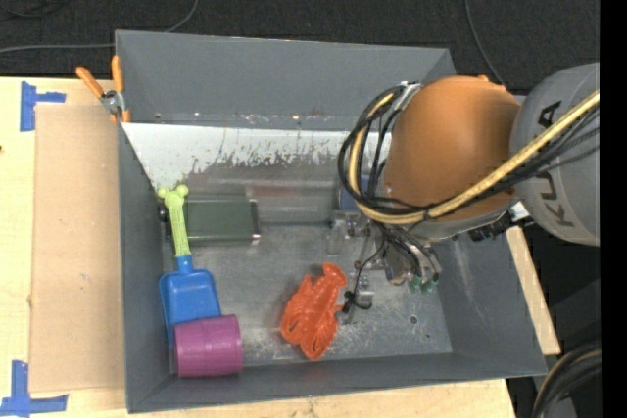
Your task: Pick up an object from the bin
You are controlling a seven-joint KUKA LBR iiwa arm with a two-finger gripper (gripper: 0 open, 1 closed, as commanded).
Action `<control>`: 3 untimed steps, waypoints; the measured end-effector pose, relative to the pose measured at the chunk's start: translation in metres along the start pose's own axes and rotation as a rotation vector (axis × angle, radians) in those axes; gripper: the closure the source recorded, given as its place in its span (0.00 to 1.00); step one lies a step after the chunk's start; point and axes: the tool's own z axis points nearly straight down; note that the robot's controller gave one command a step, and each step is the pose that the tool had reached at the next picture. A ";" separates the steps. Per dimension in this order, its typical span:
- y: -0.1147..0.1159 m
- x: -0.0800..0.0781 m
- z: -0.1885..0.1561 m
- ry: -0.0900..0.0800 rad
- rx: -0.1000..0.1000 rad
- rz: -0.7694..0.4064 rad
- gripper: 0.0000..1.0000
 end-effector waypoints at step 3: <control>-0.003 0.007 0.052 -0.001 -0.001 0.058 0.00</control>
Offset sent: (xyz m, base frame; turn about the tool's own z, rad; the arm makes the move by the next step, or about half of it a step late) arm -0.0095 -0.0078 -0.0397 0.0820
